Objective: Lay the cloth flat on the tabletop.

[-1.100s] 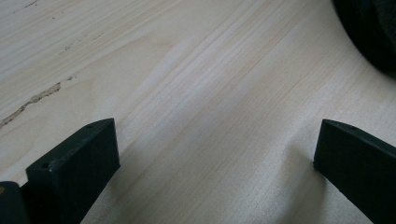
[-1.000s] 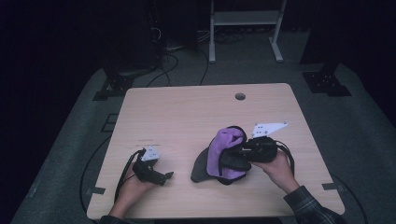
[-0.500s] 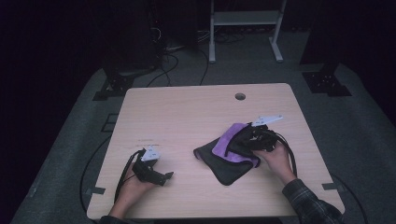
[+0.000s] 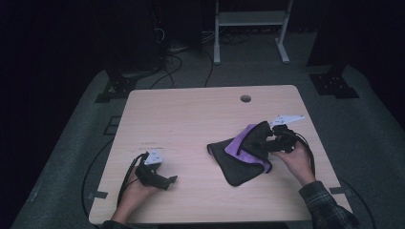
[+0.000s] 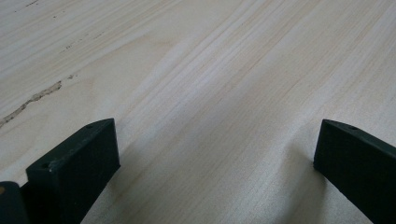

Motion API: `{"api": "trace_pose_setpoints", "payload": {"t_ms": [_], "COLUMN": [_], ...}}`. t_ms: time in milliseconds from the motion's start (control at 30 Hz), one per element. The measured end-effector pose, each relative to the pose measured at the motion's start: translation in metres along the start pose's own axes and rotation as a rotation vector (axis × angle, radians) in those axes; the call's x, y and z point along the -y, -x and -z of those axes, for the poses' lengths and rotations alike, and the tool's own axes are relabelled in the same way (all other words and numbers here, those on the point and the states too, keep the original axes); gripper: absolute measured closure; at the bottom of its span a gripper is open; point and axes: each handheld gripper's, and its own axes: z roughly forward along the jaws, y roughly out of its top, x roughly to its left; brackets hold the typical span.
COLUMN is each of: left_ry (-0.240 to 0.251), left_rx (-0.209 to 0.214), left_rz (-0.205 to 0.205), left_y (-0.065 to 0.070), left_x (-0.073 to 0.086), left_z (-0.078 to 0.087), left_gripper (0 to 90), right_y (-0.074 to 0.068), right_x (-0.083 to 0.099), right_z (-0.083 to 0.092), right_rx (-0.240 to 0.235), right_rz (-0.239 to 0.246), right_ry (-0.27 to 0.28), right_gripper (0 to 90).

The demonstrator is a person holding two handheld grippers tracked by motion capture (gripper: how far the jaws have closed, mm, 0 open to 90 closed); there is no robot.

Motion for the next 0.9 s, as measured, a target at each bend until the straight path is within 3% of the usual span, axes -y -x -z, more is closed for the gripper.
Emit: {"api": "trace_pose_setpoints", "payload": {"t_ms": [133,233,433,733,900], "left_ry": [0.0,0.0,0.0,0.0,0.0], "left_rx": [0.0,0.0,0.0,0.0,0.0], "left_rz": [0.0,0.0,0.0,0.0,0.0], "left_y": [0.0,0.0,0.0,0.0,0.0], "left_x": [0.0,0.0,0.0,0.0,0.0], "left_z": [0.0,0.0,0.0,0.0,0.0], "left_gripper": [0.0,0.0,0.0,0.0,0.0], "right_y": [0.004,0.006,-0.005,-0.03,-0.039], "right_x": [0.004,0.007,0.013,0.015,0.016], "right_z": [0.01,0.027,0.04,0.018,-0.003], "right_rx": [0.031,0.058,0.045,0.032,0.075], "right_rz": [-0.005,-0.014,0.013,0.111,0.187], "right_ry": [-0.002,0.034,0.061,0.02,-0.049], "right_gripper": [26.4,26.6,29.0,38.9,44.2]}}
